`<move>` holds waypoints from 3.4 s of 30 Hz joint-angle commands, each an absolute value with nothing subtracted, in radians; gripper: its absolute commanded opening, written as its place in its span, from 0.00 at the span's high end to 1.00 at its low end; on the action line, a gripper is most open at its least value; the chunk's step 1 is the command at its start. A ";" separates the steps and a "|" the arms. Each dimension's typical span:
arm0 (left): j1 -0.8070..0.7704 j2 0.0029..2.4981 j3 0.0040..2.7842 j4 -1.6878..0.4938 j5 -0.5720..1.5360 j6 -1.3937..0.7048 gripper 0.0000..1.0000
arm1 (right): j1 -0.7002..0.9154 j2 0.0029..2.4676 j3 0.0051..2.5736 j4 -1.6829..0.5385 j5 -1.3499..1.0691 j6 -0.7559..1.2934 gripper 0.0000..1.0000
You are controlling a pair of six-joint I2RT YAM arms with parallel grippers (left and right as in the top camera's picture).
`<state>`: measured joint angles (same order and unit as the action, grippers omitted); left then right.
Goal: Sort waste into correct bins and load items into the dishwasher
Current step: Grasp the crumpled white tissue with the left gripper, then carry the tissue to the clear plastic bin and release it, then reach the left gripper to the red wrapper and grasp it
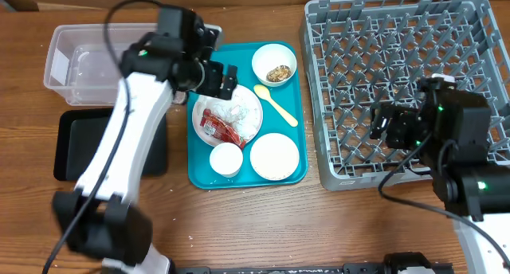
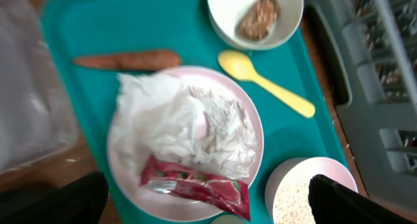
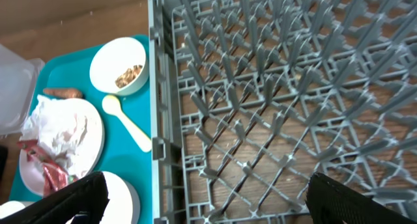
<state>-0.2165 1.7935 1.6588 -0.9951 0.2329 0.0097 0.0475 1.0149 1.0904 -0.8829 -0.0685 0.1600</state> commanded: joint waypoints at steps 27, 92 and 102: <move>-0.296 2.268 1.678 -0.979 0.081 -0.318 0.96 | 0.051 1.071 1.121 -0.930 -0.107 0.156 0.00; -0.036 2.045 2.528 -1.690 0.184 -0.117 0.00 | 0.051 1.137 1.121 -0.934 -0.160 0.156 0.00; -0.204 1.806 1.817 -1.555 0.055 -0.115 0.00 | 0.051 1.137 1.121 -0.934 -0.159 0.156 0.00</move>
<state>-0.2096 1.8526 1.9957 -1.6192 0.0875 -0.1467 0.0475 1.1393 1.0924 -0.9382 -0.1532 0.1596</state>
